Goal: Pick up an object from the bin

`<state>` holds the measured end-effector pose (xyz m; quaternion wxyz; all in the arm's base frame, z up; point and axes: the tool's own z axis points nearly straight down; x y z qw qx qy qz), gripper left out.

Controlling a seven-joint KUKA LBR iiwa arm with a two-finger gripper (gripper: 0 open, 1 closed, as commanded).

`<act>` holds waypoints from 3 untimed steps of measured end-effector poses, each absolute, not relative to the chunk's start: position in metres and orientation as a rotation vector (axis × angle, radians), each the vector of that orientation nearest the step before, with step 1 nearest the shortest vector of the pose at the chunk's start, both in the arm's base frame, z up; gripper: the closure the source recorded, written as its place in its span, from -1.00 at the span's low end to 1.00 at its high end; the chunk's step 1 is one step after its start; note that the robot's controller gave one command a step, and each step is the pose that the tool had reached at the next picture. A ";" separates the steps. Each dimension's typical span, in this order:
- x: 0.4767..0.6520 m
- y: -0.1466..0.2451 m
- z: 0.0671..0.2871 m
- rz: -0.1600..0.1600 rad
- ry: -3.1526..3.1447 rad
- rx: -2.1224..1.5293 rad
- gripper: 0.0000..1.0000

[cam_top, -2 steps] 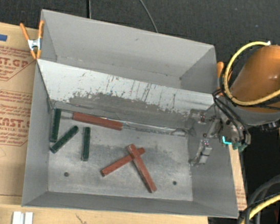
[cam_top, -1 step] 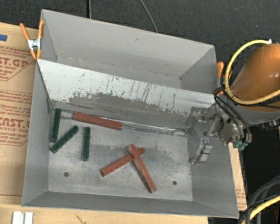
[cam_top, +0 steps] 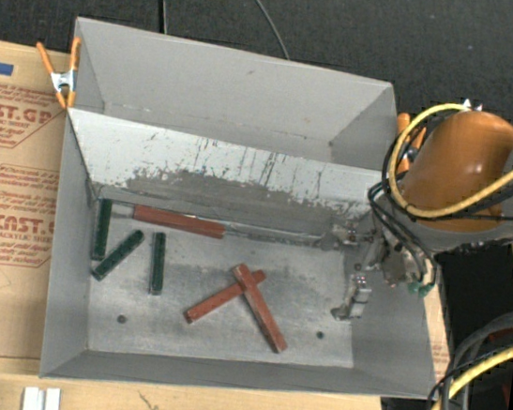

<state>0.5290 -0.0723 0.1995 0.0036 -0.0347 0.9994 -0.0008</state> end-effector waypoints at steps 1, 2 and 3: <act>0.524 -0.020 0.160 0.000 3.140 -0.024 -1.00; 0.519 0.009 0.111 0.002 3.137 -0.098 -1.00; 0.564 0.022 0.071 0.001 3.062 -0.691 1.00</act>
Offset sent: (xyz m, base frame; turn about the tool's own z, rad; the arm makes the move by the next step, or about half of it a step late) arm -0.0151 0.0916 -0.1209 -0.0882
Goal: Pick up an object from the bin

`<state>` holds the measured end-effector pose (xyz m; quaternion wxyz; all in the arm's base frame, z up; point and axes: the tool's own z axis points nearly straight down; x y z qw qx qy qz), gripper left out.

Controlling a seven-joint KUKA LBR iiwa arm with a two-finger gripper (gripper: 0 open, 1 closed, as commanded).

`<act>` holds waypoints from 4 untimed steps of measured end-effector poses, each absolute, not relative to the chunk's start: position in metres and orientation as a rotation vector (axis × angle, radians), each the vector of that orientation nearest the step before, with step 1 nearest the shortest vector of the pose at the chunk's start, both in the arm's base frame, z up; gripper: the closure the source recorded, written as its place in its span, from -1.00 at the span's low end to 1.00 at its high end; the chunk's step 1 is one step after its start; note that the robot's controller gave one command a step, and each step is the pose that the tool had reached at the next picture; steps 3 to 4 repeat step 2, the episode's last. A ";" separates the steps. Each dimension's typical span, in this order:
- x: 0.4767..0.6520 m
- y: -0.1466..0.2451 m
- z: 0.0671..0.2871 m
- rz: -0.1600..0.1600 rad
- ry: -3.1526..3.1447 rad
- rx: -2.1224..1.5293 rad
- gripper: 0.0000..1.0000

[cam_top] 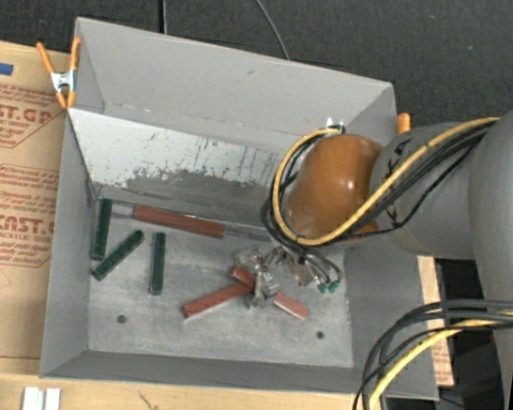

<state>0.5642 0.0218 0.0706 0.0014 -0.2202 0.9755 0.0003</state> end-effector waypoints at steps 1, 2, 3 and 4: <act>0.564 0.022 0.071 0.001 3.062 -0.691 1.00; 0.584 0.028 0.226 -0.002 3.068 -0.644 1.00; 0.584 0.028 0.226 -0.002 3.068 -0.644 1.00; 0.584 0.028 0.226 -0.002 3.068 -0.644 1.00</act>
Offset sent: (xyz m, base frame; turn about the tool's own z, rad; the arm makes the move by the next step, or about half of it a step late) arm 0.0183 0.0050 0.1539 0.0308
